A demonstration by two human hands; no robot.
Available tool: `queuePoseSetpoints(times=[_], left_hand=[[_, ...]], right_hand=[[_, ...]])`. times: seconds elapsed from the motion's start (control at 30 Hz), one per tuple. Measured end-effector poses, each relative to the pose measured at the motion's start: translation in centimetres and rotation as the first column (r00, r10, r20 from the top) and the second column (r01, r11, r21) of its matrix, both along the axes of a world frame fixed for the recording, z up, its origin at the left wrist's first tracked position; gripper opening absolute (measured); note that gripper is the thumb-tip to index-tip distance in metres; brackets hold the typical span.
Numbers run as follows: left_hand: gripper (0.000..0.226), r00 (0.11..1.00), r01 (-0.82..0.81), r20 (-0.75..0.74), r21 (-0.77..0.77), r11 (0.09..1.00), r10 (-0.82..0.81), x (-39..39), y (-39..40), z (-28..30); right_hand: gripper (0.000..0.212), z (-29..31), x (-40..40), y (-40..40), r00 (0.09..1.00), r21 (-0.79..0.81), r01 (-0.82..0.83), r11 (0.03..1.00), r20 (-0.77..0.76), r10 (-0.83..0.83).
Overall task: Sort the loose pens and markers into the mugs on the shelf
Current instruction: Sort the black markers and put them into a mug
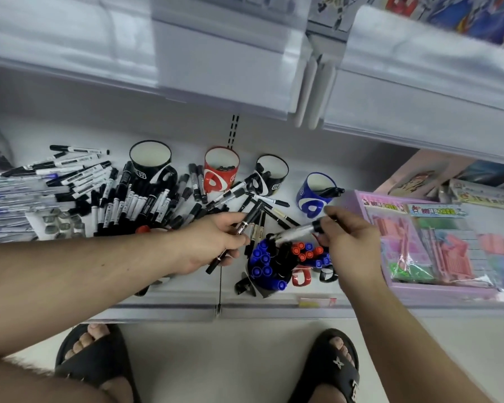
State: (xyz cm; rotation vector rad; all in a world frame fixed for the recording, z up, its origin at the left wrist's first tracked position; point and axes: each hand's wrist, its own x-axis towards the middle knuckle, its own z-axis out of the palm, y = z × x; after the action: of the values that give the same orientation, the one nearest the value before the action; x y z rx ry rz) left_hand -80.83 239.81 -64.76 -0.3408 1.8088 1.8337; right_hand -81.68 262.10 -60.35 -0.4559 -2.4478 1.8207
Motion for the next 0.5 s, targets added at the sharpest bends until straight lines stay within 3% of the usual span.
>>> queuePoseSetpoints(times=[0.13,0.27,0.5], left_hand=[[0.043,0.997,0.019,-0.073,-0.095,0.995,-0.026,0.1,-0.6,0.0],[0.038,0.99,0.077,-0.097,-0.21,0.975,-0.099,0.9,-2.2,0.1],[0.018,0.982,0.138,-0.112,-0.151,0.979,-0.155,3.8,-5.7,0.9]], right_hand=[[0.028,0.0,1.0,-3.6,0.953,-0.011,-0.269,0.963,0.14,0.268],[0.045,-0.7,0.6,-6.7,0.91,-0.165,-0.343,0.925,0.186,0.371],[0.02,-2.1,0.2,-10.0,0.861,-0.16,-0.422,0.892,0.237,0.45]])
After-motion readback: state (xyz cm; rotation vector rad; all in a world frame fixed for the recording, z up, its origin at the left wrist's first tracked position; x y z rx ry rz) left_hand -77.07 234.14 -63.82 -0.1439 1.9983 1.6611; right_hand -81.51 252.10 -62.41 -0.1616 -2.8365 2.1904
